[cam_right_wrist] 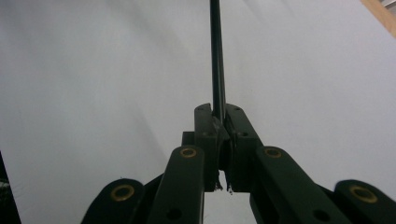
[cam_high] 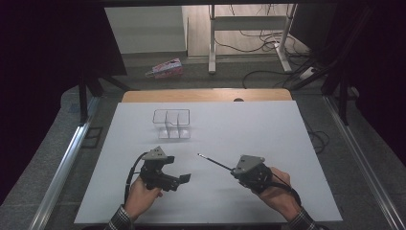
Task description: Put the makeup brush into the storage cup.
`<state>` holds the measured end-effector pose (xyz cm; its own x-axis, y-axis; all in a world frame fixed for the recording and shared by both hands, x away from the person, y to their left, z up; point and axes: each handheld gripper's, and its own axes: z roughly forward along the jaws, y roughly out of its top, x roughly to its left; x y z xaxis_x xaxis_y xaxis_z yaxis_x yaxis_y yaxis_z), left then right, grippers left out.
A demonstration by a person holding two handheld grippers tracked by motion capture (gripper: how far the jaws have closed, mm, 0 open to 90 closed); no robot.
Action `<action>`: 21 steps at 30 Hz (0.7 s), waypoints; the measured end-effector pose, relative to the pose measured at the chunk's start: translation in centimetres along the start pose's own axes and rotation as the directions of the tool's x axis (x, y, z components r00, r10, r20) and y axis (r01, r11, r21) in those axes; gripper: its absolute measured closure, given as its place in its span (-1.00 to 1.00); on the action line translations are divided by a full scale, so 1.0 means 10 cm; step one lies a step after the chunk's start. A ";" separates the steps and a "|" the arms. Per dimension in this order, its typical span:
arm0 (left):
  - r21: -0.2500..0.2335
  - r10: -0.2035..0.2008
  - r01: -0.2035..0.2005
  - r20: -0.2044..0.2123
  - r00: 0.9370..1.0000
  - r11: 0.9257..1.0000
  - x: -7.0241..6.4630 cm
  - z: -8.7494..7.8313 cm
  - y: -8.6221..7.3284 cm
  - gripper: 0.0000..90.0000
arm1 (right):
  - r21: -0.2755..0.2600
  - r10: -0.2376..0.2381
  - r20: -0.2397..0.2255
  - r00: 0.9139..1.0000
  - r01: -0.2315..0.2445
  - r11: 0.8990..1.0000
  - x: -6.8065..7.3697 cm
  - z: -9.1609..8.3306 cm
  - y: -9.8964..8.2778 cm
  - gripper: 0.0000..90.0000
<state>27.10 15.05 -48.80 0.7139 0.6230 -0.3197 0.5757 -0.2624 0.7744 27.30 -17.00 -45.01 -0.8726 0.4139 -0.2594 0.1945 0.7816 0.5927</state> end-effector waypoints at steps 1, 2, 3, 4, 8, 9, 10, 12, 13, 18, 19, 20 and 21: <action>-0.012 -0.011 0.011 0.005 1.000 1.000 0.00 0.00 -0.01 -0.98 | -0.008 0.005 -0.001 1.000 -0.005 1.000 0.00 0.00 0.00 0.89; -0.020 -0.021 0.021 0.010 1.000 1.000 0.00 -0.01 -0.02 -0.99 | -0.015 0.008 0.001 1.000 -0.008 1.000 0.00 -0.01 0.00 0.89; -0.030 -0.029 0.030 0.015 0.999 0.999 0.01 -0.01 -0.03 -0.99 | -0.020 0.010 0.001 1.000 -0.010 1.000 0.00 -0.01 -0.01 0.89; -0.042 -0.036 0.037 0.022 0.999 0.998 0.01 -0.02 -0.03 -0.99 | -0.024 0.013 0.001 1.000 -0.013 1.000 0.00 -0.01 -0.01 0.89; -0.071 -0.055 0.059 0.058 0.997 0.996 0.01 -0.02 -0.06 -0.99 | -0.041 0.028 0.000 1.000 -0.028 0.999 0.01 -0.01 -0.01 0.89; -0.073 -0.056 0.061 0.059 0.997 0.996 0.01 -0.02 -0.07 -1.00 | -0.047 0.033 -0.003 0.999 -0.033 0.998 0.02 -0.02 -0.01 0.89; -0.073 -0.058 0.062 0.055 0.997 0.995 0.01 -0.01 -0.08 -1.00 | -0.054 0.038 -0.007 0.999 -0.038 0.998 0.02 -0.02 0.00 0.89; -0.070 -0.058 0.061 0.048 0.997 0.996 0.01 0.00 -0.11 -1.00 | -0.061 0.048 -0.009 0.999 -0.048 0.997 0.04 -0.02 0.00 0.89; -0.074 -0.064 0.067 0.048 0.997 0.995 0.01 0.00 -0.11 -1.00 | -0.068 0.048 -0.010 0.999 -0.049 0.997 0.04 -0.02 0.01 0.89; -0.119 -0.079 0.089 0.082 0.993 0.989 0.01 -0.01 -0.11 -1.00 | -0.097 0.082 -0.017 0.997 -0.083 0.992 0.09 -0.03 0.03 0.89; -0.127 -0.076 0.087 0.088 0.993 0.988 0.01 -0.02 -0.10 -1.00 | -0.103 0.083 -0.016 0.996 -0.084 0.991 0.09 -0.03 0.04 0.89; -0.132 -0.076 0.088 0.093 0.993 0.987 0.00 -0.02 -0.09 -1.00 | -0.110 0.086 -0.015 0.996 -0.087 0.990 0.10 -0.04 0.04 0.89; -0.136 -0.074 0.087 0.097 0.993 0.987 0.00 -0.03 -0.08 -1.00 | -0.120 0.090 -0.014 0.996 -0.092 0.989 0.10 -0.04 0.05 0.89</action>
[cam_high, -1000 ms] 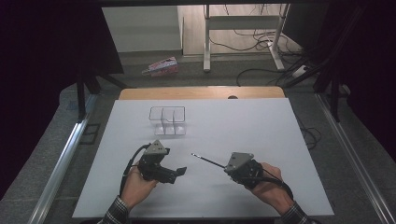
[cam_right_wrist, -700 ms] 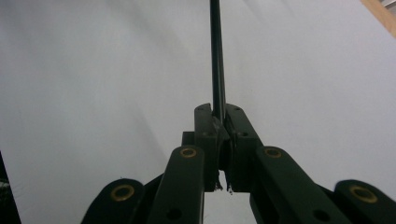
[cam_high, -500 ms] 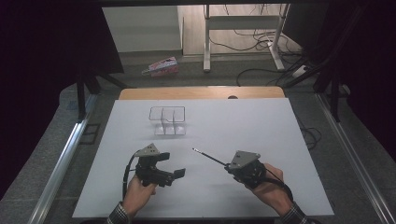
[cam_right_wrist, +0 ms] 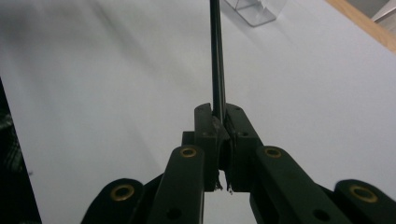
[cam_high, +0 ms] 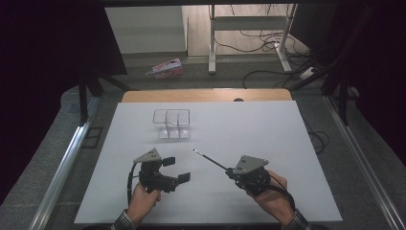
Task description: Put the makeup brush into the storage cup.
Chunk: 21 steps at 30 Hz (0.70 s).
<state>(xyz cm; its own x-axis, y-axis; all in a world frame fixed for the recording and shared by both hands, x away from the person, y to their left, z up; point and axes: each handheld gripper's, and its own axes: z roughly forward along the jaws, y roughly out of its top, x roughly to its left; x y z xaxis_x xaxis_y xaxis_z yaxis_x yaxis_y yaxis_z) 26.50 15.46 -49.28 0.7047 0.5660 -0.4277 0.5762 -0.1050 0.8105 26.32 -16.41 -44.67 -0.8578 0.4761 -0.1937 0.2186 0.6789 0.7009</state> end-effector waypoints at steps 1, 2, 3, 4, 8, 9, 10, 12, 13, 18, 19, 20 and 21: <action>-0.002 0.005 -0.005 0.002 1.000 1.000 0.00 0.00 0.01 -1.00 | -0.012 0.011 -0.003 1.000 -0.011 1.000 0.01 0.00 0.01 0.89; -0.002 0.008 -0.008 0.007 1.000 1.000 -0.01 0.00 0.02 -1.00 | -0.021 0.015 -0.005 1.000 -0.016 1.000 0.01 -0.01 0.01 0.89; -0.003 0.012 -0.012 0.011 1.000 1.000 -0.01 0.00 0.03 -1.00 | -0.031 0.021 -0.007 1.000 -0.021 0.999 0.02 -0.01 0.01 0.89; -0.007 0.014 -0.014 0.014 1.000 1.000 -0.02 0.00 0.04 -1.00 | -0.041 0.024 -0.009 1.000 -0.024 0.999 0.02 -0.01 0.02 0.89; -0.023 0.009 -0.008 0.042 0.999 1.000 -0.04 0.01 0.10 -0.99 | -0.067 0.029 -0.010 1.000 -0.030 0.997 0.06 -0.01 0.03 0.89; -0.025 0.008 -0.007 0.049 0.999 1.000 -0.04 0.01 0.11 -0.99 | -0.076 0.032 -0.012 0.999 -0.033 0.997 0.06 -0.01 0.04 0.89; -0.027 0.010 -0.008 0.052 0.999 1.000 -0.05 0.01 0.13 -0.99 | -0.085 0.033 -0.013 0.999 -0.034 0.996 0.07 -0.01 0.04 0.89; -0.027 0.015 -0.014 0.056 0.998 1.000 -0.06 0.01 0.16 -0.98 | -0.098 0.035 -0.011 0.999 -0.036 0.995 0.09 -0.02 0.05 0.89; -0.027 0.016 -0.015 0.060 0.998 1.000 -0.07 0.02 0.17 -0.97 | -0.105 0.036 -0.011 0.999 -0.037 0.994 0.09 -0.02 0.06 0.89; -0.025 0.017 -0.015 0.091 0.996 1.000 -0.11 0.06 0.24 -0.95 | -0.141 0.057 -0.021 0.998 -0.059 0.988 0.11 -0.02 0.07 0.89; -0.023 0.017 -0.015 0.090 0.996 1.000 -0.12 0.08 0.26 -0.95 | -0.148 0.060 -0.023 0.998 -0.063 0.987 0.11 -0.02 0.07 0.89; -0.018 0.022 -0.020 0.090 0.996 1.000 -0.13 0.09 0.27 -0.94 | -0.156 0.064 -0.024 0.998 -0.067 0.985 0.12 -0.03 0.08 0.89; -0.014 0.028 -0.026 0.092 0.995 1.000 -0.14 0.10 0.29 -0.94 | -0.162 0.068 -0.026 0.997 -0.071 0.984 0.12 -0.03 0.08 0.89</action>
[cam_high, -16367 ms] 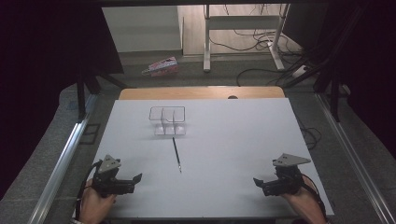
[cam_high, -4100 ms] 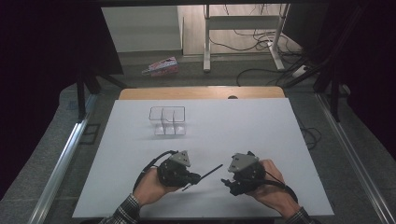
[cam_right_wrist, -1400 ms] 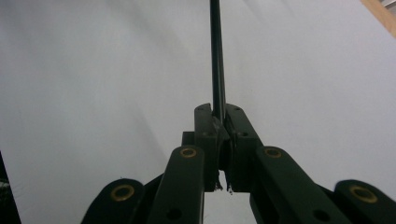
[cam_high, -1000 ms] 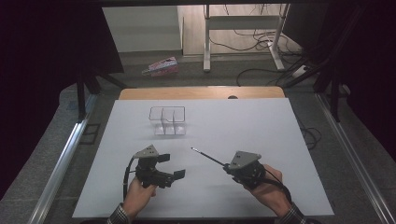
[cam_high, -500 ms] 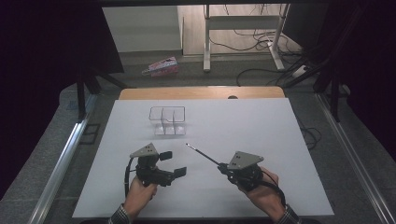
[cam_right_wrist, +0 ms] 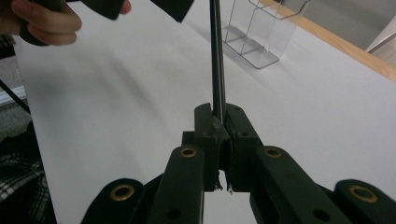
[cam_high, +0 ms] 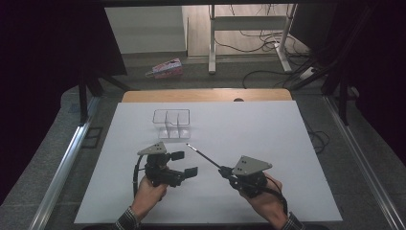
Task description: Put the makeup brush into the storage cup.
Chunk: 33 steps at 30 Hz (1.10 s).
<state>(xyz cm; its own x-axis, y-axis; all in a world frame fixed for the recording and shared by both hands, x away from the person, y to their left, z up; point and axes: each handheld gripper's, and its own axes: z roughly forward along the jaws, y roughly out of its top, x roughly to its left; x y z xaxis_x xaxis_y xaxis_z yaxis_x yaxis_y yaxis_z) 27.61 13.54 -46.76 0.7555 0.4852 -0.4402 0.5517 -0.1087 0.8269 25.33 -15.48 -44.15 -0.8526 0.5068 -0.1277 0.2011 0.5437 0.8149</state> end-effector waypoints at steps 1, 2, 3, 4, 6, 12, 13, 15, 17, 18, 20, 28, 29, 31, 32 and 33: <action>0.005 0.004 -0.004 0.003 1.000 1.000 -0.01 0.01 0.01 -0.94 | -0.005 0.003 -0.001 1.000 -0.003 1.000 0.00 0.00 0.00 0.89; 0.003 0.007 -0.007 0.010 1.000 1.000 -0.02 0.02 0.03 -0.94 | -0.015 0.007 -0.004 1.000 -0.007 1.000 0.00 0.00 0.00 0.89; 0.000 0.004 -0.004 0.022 1.000 1.000 -0.02 0.02 0.03 -0.94 | -0.019 0.008 -0.007 1.000 -0.008 1.000 0.01 0.00 0.00 0.89; -0.004 -0.001 0.001 0.031 1.000 1.000 -0.03 0.03 0.04 -0.94 | -0.021 0.014 -0.012 1.000 -0.014 1.000 0.01 0.00 0.01 0.89; -0.011 -0.008 0.008 0.043 0.999 1.000 -0.03 0.03 0.06 -0.90 | -0.029 0.020 -0.023 1.000 -0.020 0.999 0.02 0.01 0.01 0.89; -0.031 -0.028 0.031 0.089 0.996 0.999 -0.03 0.02 0.09 -0.69 | -0.053 0.003 -0.028 1.000 -0.005 0.999 0.07 0.01 0.02 0.89; -0.032 -0.027 0.030 0.096 0.995 0.999 -0.02 0.02 0.09 -0.64 | -0.057 0.001 -0.029 1.000 -0.003 0.998 0.08 0.02 0.03 0.89; -0.038 -0.029 0.033 0.101 0.994 0.999 -0.02 0.01 0.10 -0.51 | -0.063 -0.001 -0.030 1.000 -0.001 0.998 0.09 0.02 0.03 0.89; -0.043 -0.034 0.039 0.109 0.993 0.998 -0.02 0.00 0.10 -0.34 | -0.066 -0.004 -0.036 0.999 0.002 0.998 0.09 0.03 0.03 0.89; -0.043 -0.038 0.043 0.110 0.993 0.998 -0.02 -0.01 0.10 -0.27 | -0.070 -0.006 -0.037 0.999 0.004 0.998 0.10 0.03 0.03 0.89; -0.047 -0.041 0.047 0.120 0.992 0.998 -0.02 -0.02 0.11 -0.13 | -0.075 -0.011 -0.040 0.999 0.008 0.997 0.11 0.03 0.03 0.89; -0.068 -0.077 0.088 0.152 0.985 0.994 0.00 -0.06 0.11 0.41 | -0.077 -0.021 -0.051 0.998 0.017 0.997 0.12 0.06 0.03 0.88; -0.069 -0.082 0.094 0.156 0.984 0.993 0.01 -0.06 0.11 0.48 | -0.075 -0.021 -0.052 0.998 0.017 0.997 0.12 0.06 0.03 0.88; -0.078 -0.101 0.116 0.175 0.979 0.990 0.02 -0.06 0.10 0.64 | -0.073 -0.020 -0.052 0.998 0.016 0.997 0.11 0.07 0.02 0.88; -0.082 -0.112 0.130 0.197 0.974 0.988 0.04 -0.06 0.09 0.69 | -0.068 -0.017 -0.053 0.998 0.013 0.998 0.11 0.08 0.02 0.88; -0.088 -0.122 0.144 0.216 0.969 0.986 0.04 -0.06 0.09 0.75 | -0.063 -0.020 -0.052 0.998 0.016 0.998 0.11 0.08 0.01 0.88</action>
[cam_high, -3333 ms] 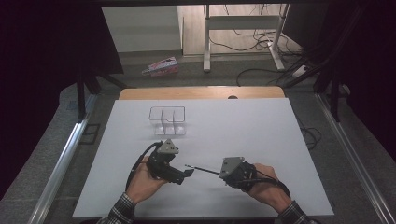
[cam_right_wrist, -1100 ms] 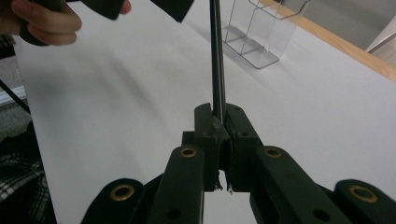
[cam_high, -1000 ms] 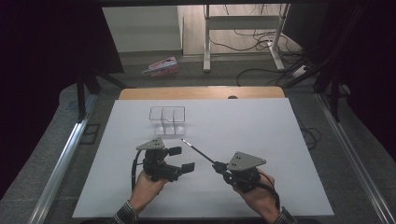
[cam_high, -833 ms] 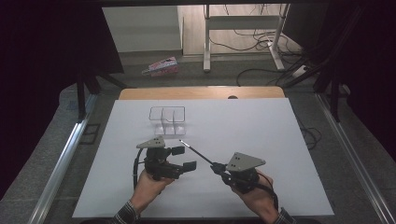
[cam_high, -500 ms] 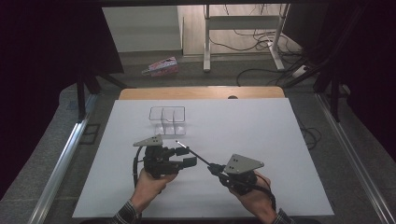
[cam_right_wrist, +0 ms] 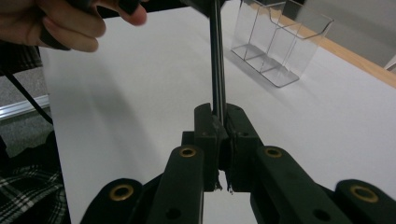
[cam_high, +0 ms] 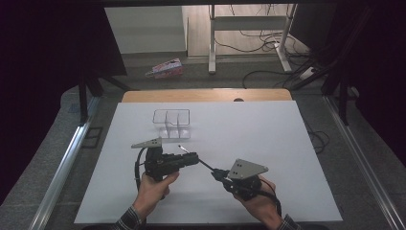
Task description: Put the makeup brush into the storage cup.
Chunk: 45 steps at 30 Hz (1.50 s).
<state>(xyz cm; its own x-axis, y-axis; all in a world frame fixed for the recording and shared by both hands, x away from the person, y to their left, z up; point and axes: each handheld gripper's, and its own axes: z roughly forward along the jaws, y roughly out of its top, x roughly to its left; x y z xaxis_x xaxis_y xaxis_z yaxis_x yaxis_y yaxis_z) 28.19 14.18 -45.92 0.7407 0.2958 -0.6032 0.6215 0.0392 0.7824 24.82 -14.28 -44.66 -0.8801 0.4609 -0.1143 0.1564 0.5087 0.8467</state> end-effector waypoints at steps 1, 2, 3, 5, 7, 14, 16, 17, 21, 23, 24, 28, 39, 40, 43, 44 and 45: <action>-0.004 -0.010 0.010 0.021 1.000 1.000 0.00 0.00 0.00 0.80 | 0.008 0.000 0.000 1.000 0.000 1.000 0.00 0.01 -0.01 0.88; -0.002 -0.011 0.011 0.042 0.999 1.000 0.00 0.00 0.01 0.85 | 0.016 0.001 -0.004 1.000 -0.001 1.000 -0.01 0.03 -0.01 0.87; -0.003 -0.015 0.015 0.053 0.998 1.000 -0.01 0.01 0.01 0.88 | 0.024 0.000 -0.003 1.000 0.000 1.000 -0.01 0.04 -0.02 0.87; 0.005 -0.005 0.005 0.042 0.999 1.000 -0.04 0.01 0.02 0.90 | 0.035 -0.003 -0.007 1.000 0.004 0.999 -0.01 0.06 -0.02 0.86; 0.009 0.001 -0.001 0.038 0.999 1.000 -0.05 0.01 0.02 0.90 | 0.043 0.002 -0.011 1.000 -0.001 0.999 -0.02 0.07 -0.02 0.85; 0.002 0.033 -0.033 -0.021 0.999 0.999 -0.07 -0.04 0.04 0.90 | 0.055 0.044 0.018 0.999 -0.044 0.997 -0.06 0.08 -0.04 0.22; 0.005 0.039 -0.039 -0.035 0.999 0.999 -0.07 -0.05 0.04 0.90 | 0.055 0.049 0.023 0.999 -0.050 0.997 -0.07 0.08 -0.03 0.09; 0.009 0.045 -0.044 -0.042 0.998 0.999 -0.08 -0.05 0.04 0.90 | 0.056 0.052 0.023 0.998 -0.053 0.997 -0.08 0.09 -0.04 0.02; 0.021 0.056 -0.054 -0.067 0.996 0.998 -0.08 -0.05 0.04 0.90 | 0.065 0.079 0.015 0.997 -0.079 0.995 -0.11 0.10 -0.05 -0.14; 0.028 0.062 -0.060 -0.077 0.995 0.998 -0.09 -0.05 0.04 0.90 | 0.068 0.084 0.014 0.996 -0.085 0.994 -0.12 0.10 -0.05 -0.19; 0.029 0.064 -0.062 -0.080 0.995 0.998 -0.09 -0.05 0.04 0.90 | 0.065 0.088 0.011 0.996 -0.088 0.994 -0.12 0.10 -0.05 -0.20; 0.044 0.080 -0.076 -0.101 0.992 0.996 -0.10 -0.05 0.05 0.90 | 0.063 0.092 0.004 0.996 -0.093 0.994 -0.13 0.09 -0.06 -0.27; 0.085 0.122 -0.109 -0.168 0.978 0.990 -0.11 -0.04 0.05 0.90 | 0.079 0.109 0.013 0.994 -0.110 0.991 -0.16 0.08 -0.09 -0.53; 0.090 0.126 -0.112 -0.173 0.977 0.990 -0.11 -0.05 0.05 0.90 | 0.082 0.115 0.015 0.993 -0.116 0.990 -0.17 0.07 -0.09 -0.55; 0.095 0.133 -0.117 -0.187 0.973 0.989 -0.12 -0.06 0.06 0.90 | 0.095 0.128 0.021 0.992 -0.129 0.987 -0.19 0.08 -0.11 -0.60; 0.095 0.134 -0.117 -0.192 0.972 0.989 -0.12 -0.06 0.06 0.90 | 0.102 0.128 0.024 0.992 -0.129 0.986 -0.20 0.08 -0.12 -0.61; 0.097 0.137 -0.120 -0.196 0.971 0.988 -0.12 -0.07 0.06 0.90 | 0.105 0.129 0.026 0.991 -0.131 0.986 -0.20 0.08 -0.13 -0.63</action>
<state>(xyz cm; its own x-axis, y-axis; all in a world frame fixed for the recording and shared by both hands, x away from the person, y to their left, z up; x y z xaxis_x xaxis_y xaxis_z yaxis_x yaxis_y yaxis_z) 27.47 14.49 -44.62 0.7545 0.4797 -0.4478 0.5497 -0.0893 0.8306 26.77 -15.25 -45.96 -0.8408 0.5411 -0.0179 0.3162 0.5177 0.7950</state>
